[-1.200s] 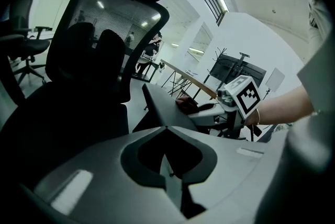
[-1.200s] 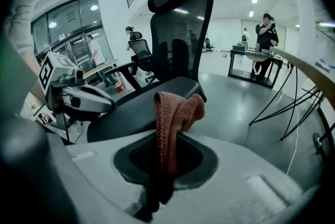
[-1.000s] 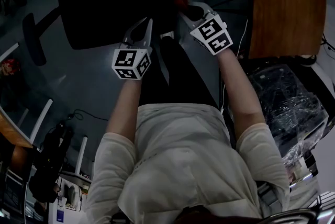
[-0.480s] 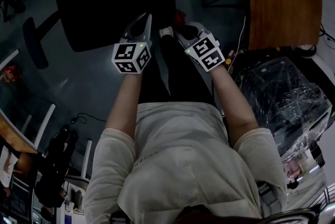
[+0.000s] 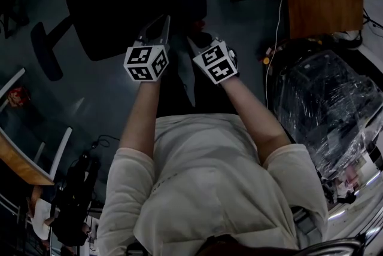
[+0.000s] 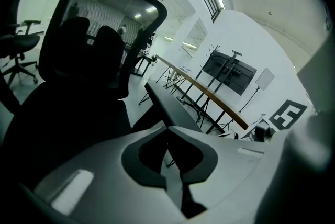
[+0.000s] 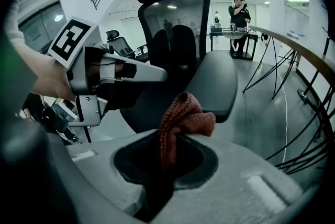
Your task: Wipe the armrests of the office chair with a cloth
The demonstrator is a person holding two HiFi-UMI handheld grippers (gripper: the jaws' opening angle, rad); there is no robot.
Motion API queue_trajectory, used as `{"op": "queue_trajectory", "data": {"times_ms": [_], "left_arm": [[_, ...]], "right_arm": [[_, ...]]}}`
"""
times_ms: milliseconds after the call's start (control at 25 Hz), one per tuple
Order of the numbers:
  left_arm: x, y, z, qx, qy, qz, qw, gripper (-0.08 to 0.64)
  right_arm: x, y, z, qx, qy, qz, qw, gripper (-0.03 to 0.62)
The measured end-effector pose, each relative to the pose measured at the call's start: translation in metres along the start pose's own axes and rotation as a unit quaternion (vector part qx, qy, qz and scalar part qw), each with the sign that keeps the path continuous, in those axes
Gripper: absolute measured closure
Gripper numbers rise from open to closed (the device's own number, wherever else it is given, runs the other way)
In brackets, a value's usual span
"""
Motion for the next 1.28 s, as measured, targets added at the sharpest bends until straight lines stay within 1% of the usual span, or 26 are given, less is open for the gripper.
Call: {"op": "queue_trajectory", "data": {"times_ms": [80,200,280,360,480,560,640,800,880,960,1000,1040,1160,1280], "left_arm": [[-0.007,0.016,-0.003,0.008,-0.001,-0.007,0.9999,0.545],[-0.022,0.039,-0.008,0.008,-0.001,-0.018,0.9998,0.545],[-0.033,0.054,-0.013,0.011,0.003,-0.027,0.9996,0.545],[-0.044,0.067,-0.021,0.023,0.006,-0.040,0.9989,0.545],[-0.056,0.078,-0.038,0.048,-0.002,-0.049,0.9976,0.545],[-0.060,0.078,-0.049,0.064,-0.017,-0.046,0.9967,0.545],[-0.066,0.075,-0.060,0.084,-0.022,-0.044,0.9953,0.545],[-0.082,0.068,-0.069,0.107,-0.007,-0.046,0.9931,0.545],[-0.087,0.065,-0.067,0.109,0.004,-0.047,0.9930,0.545],[-0.090,0.064,-0.063,0.107,0.015,-0.044,0.9931,0.545],[-0.090,0.064,-0.061,0.106,0.019,-0.042,0.9933,0.545],[-0.090,0.065,-0.059,0.104,0.023,-0.040,0.9934,0.545],[-0.088,0.066,-0.055,0.102,0.034,-0.034,0.9936,0.545],[-0.091,0.067,-0.057,0.103,0.032,-0.028,0.9937,0.545]], "right_arm": [[-0.018,-0.007,-0.002,0.004,0.006,-0.001,1.000,0.551],[-0.036,-0.017,-0.009,0.014,-0.021,0.009,1.000,0.551],[-0.043,-0.023,-0.018,0.027,-0.041,0.023,0.999,0.551],[-0.045,-0.032,-0.034,0.051,-0.058,0.052,0.996,0.551],[-0.038,-0.050,-0.069,0.100,-0.100,0.106,0.984,0.551],[-0.029,-0.065,-0.091,0.130,-0.121,0.124,0.976,0.551],[-0.017,-0.084,-0.109,0.149,-0.132,0.136,0.971,0.551],[0.014,-0.122,-0.142,0.177,-0.170,0.167,0.955,0.551],[0.031,-0.135,-0.154,0.184,-0.201,0.198,0.942,0.551],[0.044,-0.143,-0.161,0.186,-0.243,0.230,0.924,0.551],[0.047,-0.145,-0.163,0.187,-0.258,0.239,0.917,0.551],[0.049,-0.147,-0.165,0.188,-0.265,0.242,0.914,0.551],[0.050,-0.147,-0.161,0.182,-0.270,0.251,0.912,0.551],[0.044,-0.142,-0.149,0.171,-0.283,0.267,0.905,0.551]]}}
Point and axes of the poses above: the fingertips, and each gripper's own axes: y backward along the fingers, x to its right, z out of its underside, the point moved 10 cm from there along y, backward along the fingers, and after that the axes turned 15 degrees about x, right-handed, at the moved point
